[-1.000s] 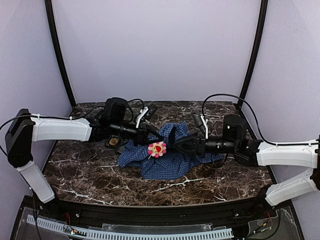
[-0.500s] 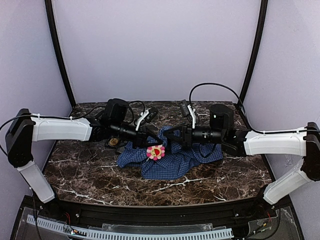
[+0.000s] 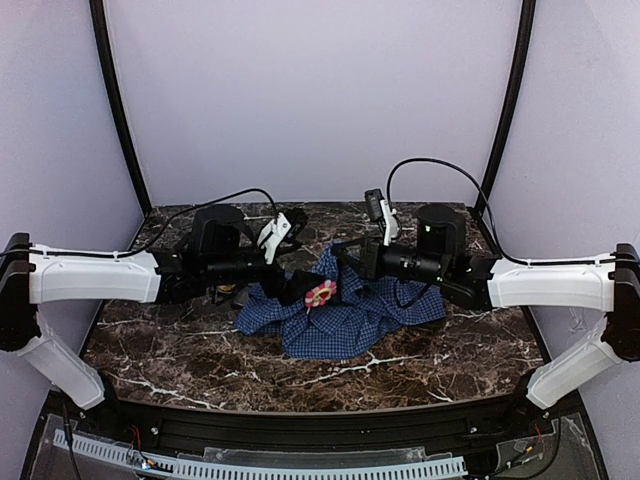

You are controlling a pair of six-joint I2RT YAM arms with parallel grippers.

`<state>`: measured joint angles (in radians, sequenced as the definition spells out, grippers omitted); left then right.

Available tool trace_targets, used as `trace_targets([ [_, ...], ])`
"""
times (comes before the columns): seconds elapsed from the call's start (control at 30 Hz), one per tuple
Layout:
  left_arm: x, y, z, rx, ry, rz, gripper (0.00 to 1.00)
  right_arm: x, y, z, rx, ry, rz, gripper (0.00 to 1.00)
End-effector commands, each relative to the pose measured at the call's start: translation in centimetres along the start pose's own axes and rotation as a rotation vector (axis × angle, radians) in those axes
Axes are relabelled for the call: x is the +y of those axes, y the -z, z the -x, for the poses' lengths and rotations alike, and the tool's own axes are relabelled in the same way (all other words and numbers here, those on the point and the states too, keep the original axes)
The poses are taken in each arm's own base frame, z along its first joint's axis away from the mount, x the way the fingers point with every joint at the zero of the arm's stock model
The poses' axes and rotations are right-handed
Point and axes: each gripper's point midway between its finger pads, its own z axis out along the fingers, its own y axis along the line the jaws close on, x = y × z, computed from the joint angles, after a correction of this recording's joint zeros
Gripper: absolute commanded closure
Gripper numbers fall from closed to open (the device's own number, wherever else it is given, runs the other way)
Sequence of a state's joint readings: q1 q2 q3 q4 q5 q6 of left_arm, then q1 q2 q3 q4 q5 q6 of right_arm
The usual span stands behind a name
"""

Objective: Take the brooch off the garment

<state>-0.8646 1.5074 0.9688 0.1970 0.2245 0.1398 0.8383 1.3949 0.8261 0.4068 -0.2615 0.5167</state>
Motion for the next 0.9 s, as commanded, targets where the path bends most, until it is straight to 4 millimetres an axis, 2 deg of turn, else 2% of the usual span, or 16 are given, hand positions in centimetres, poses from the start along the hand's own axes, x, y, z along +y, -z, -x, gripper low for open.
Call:
trace_targets([
  [0.0, 1.2, 0.4, 1.7, -0.043, -0.148, 0.253, 0.01, 0.3, -0.1, 3.3, -0.104, -0.023, -0.04, 1.0],
  [0.17, 1.4, -0.3, 2.9, -0.087, -0.15, 0.321, 0.01, 0.3, 0.1, 4.0, -0.13, -0.036, -0.052, 1.0],
  [0.27, 1.4, -1.4, 3.4, -0.095, -0.149, 0.347, 0.01, 0.3, 0.2, 4.3, -0.143, -0.039, -0.06, 1.0],
  [0.43, 1.4, -3.2, 3.2, -0.078, -0.148, 0.371, 0.01, 0.2, 0.4, 4.6, -0.16, -0.041, -0.076, 1.0],
  [0.63, 1.6, -3.7, 4.3, -0.106, -0.138, 0.384, 0.03, 0.1, 0.4, 4.5, -0.161, -0.036, -0.086, 1.0],
  [0.7, 1.8, -3.9, 4.2, -0.098, -0.135, 0.391, 0.12, 0.0, 0.5, 4.5, -0.161, -0.034, -0.092, 1.0],
  [0.77, 1.9, -4.3, 3.9, -0.081, -0.134, 0.394, 0.3, 0.0, 0.6, 4.6, -0.164, -0.033, -0.095, 1.0],
  [0.83, 1.9, -4.6, 3.7, -0.07, -0.134, 0.392, 0.43, 0.0, 0.6, 4.6, -0.165, -0.031, -0.097, 1.0],
  [0.87, 1.9, -4.7, 3.5, -0.065, -0.134, 0.392, 0.47, 0.0, 0.6, 4.6, -0.164, -0.029, -0.097, 1.0],
])
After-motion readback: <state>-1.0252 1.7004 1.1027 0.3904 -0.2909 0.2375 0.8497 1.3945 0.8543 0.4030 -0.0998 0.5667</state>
